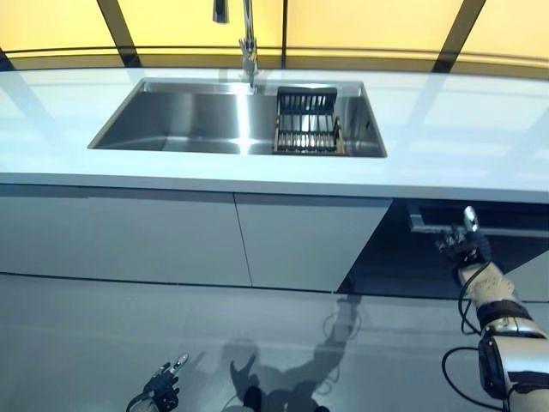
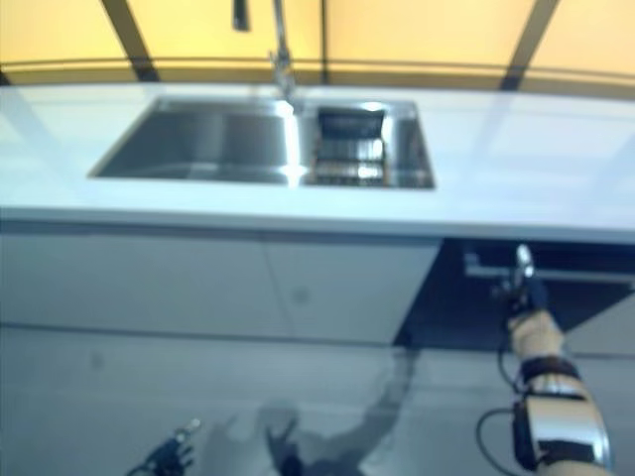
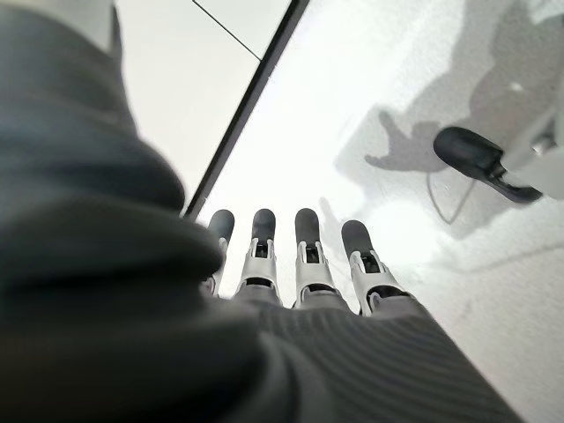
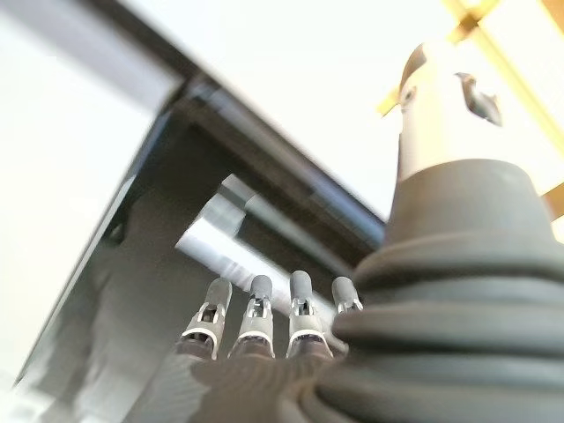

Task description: Take plates into dishwasher

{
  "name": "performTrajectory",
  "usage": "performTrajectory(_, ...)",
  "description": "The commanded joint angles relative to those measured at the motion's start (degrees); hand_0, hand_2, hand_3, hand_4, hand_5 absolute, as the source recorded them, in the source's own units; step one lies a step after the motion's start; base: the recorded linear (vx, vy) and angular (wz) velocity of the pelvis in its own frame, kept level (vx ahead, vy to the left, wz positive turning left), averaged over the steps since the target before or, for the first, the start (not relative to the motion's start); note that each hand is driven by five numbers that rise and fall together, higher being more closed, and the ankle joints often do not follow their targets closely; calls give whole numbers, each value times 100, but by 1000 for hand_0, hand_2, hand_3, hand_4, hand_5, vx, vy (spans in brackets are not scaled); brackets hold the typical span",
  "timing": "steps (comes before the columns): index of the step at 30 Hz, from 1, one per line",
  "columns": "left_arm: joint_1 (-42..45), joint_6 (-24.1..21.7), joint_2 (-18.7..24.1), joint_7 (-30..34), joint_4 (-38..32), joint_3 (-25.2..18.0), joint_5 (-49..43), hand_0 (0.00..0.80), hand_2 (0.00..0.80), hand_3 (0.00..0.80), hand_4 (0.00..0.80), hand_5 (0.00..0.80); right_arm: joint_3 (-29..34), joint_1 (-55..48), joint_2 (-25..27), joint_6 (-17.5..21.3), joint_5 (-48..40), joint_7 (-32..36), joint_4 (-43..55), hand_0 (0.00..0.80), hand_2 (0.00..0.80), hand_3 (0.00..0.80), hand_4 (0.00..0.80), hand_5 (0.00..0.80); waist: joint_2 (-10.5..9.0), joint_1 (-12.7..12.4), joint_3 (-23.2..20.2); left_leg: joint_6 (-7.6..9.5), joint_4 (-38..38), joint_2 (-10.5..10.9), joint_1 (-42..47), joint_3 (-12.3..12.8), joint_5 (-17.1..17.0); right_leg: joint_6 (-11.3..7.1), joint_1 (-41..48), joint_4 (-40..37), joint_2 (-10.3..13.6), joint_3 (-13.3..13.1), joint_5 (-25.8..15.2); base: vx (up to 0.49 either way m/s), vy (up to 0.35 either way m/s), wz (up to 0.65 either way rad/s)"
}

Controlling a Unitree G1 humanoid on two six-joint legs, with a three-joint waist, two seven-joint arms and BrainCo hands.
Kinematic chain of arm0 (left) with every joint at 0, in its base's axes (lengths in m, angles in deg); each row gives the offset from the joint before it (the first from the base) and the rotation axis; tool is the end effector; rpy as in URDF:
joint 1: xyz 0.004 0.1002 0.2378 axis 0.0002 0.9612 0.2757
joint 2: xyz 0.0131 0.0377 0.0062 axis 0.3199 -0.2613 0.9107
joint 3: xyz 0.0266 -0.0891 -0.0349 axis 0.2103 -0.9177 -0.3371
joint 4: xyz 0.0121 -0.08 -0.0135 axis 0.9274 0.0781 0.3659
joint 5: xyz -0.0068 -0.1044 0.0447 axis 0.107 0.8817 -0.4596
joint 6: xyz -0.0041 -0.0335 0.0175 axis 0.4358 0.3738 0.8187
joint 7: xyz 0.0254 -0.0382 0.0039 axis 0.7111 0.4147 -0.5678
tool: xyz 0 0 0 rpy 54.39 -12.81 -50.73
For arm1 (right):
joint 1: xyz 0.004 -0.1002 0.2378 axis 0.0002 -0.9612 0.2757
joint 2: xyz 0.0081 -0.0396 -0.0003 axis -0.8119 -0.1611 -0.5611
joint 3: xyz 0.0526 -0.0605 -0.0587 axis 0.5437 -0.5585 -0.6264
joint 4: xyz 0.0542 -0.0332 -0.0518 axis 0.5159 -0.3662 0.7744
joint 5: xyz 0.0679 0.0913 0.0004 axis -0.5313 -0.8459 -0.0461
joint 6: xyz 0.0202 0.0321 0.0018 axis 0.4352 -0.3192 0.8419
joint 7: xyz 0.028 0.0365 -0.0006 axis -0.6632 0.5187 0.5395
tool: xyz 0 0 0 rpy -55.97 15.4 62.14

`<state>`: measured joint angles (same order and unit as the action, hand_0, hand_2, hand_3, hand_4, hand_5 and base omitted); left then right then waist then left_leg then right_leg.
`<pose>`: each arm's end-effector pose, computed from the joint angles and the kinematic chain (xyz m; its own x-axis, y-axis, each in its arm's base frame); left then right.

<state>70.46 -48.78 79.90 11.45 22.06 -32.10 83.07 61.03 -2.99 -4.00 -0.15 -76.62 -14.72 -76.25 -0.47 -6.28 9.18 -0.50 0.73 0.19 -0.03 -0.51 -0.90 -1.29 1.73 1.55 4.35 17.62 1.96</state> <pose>0.1138 0.2548 -0.1005 0.5582 0.2394 -0.7944 -0.4693 0.8807 -0.0643 0.2721 -0.3245 0.0434 0.8497 -0.3358 -0.4064 0.5272 0.5398 0.6562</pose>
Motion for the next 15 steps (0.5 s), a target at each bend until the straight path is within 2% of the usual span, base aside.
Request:
performTrajectory(1,-131,-286,57,61,239,-139,-242,0,0,0,0,0,-89,-234,-177,12,325,123,-142,0,0,0,0,0,33,-20,-258,249,427,17,171,70,42,66,299,-358,-40,-412,-75,-4,39,1)
performTrajectory(5,-240,-261,16,113,355,-148,-270,0,0,0,0,0,-165,-746,-522,-27,452,339,-209,0,0,0,0,0,-31,35,-427,212,427,18,192,86,84,37,470,-655,-65,-350,-198,-13,26,1)
performTrajectory(11,-272,-289,-66,158,564,-151,-336,0,0,0,0,0,-131,-1173,-769,-82,686,579,-381,0,0,0,0,0,-40,68,-560,215,427,13,284,137,130,4,457,-655,-39,-344,-188,-3,15,-3)
performTrajectory(14,-274,-319,-137,82,692,-147,-317,0,0,0,0,0,-299,-1337,-873,-37,1527,518,-528,0,0,0,0,0,-27,64,-619,214,427,24,337,145,160,-33,471,-655,-15,-322,-184,5,40,-1)
performTrajectory(15,-290,-297,-158,13,759,-102,-518,0,0,0,0,0,-490,-1490,-965,1,2182,404,-571,0,0,0,0,0,-44,73,-651,220,427,38,356,130,165,-47,500,-655,-4,-300,-183,27,35,2)
